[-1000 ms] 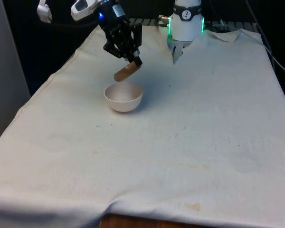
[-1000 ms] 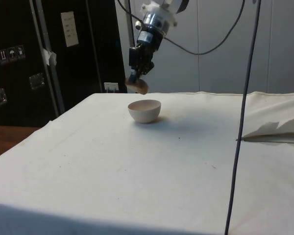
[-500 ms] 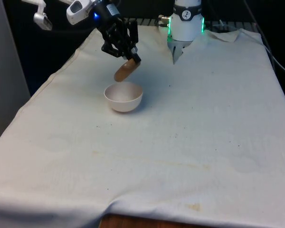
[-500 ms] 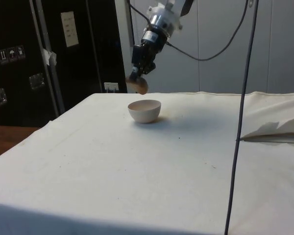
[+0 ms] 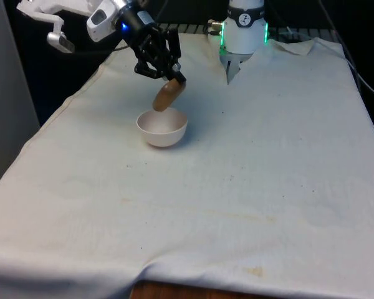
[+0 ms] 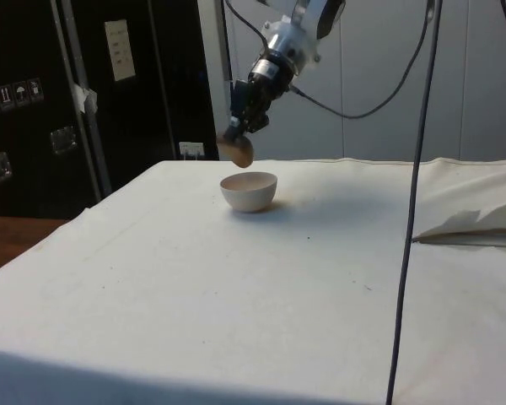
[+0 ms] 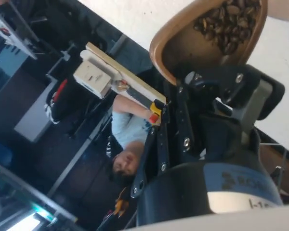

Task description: Pour the coffee beans from the cup into the bowl.

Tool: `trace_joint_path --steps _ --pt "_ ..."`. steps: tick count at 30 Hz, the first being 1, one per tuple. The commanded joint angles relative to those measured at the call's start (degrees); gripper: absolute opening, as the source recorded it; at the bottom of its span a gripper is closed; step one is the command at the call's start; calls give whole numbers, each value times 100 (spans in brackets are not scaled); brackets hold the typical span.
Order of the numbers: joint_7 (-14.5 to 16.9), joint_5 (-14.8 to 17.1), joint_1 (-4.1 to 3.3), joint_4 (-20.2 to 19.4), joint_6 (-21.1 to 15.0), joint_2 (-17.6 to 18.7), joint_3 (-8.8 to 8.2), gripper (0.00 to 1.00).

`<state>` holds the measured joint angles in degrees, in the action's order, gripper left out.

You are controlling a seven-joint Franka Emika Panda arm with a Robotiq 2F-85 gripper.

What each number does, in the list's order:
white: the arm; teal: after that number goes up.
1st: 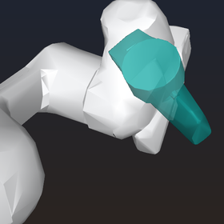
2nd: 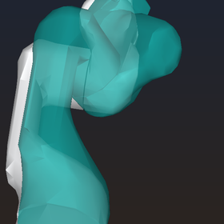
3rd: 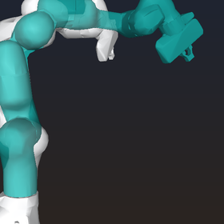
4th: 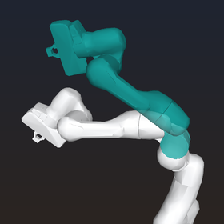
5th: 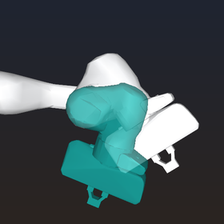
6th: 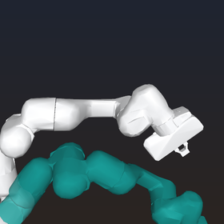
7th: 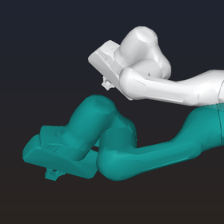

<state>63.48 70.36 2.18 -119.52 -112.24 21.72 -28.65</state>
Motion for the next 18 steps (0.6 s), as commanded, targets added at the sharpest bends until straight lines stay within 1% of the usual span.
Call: trace_joint_path --steps 1,2,3,4,7,8,9,10,13,14,15,16,17,18 --pt "74 80 46 17 92 40 0 0" --pt "40 40 0 0 29 23 -11 0" --pt "115 115 46 23 132 63 -11 0" --pt "189 201 46 34 218 103 -52 0" --pt "304 309 57 46 350 160 -109 0" --pt "367 372 57 52 441 195 -149 0" --pt "355 338 11 29 384 178 -172 0" --pt "407 407 69 57 504 218 -172 0" --pt "493 504 80 80 676 281 -246 0" --pt "527 544 86 103 802 315 -304 0" --pt "527 544 86 103 802 315 -304 0" --pt "544 573 86 120 871 338 -338 0" --pt "567 590 46 115 894 350 -395 0" --pt "573 630 92 149 1008 372 -395 0"
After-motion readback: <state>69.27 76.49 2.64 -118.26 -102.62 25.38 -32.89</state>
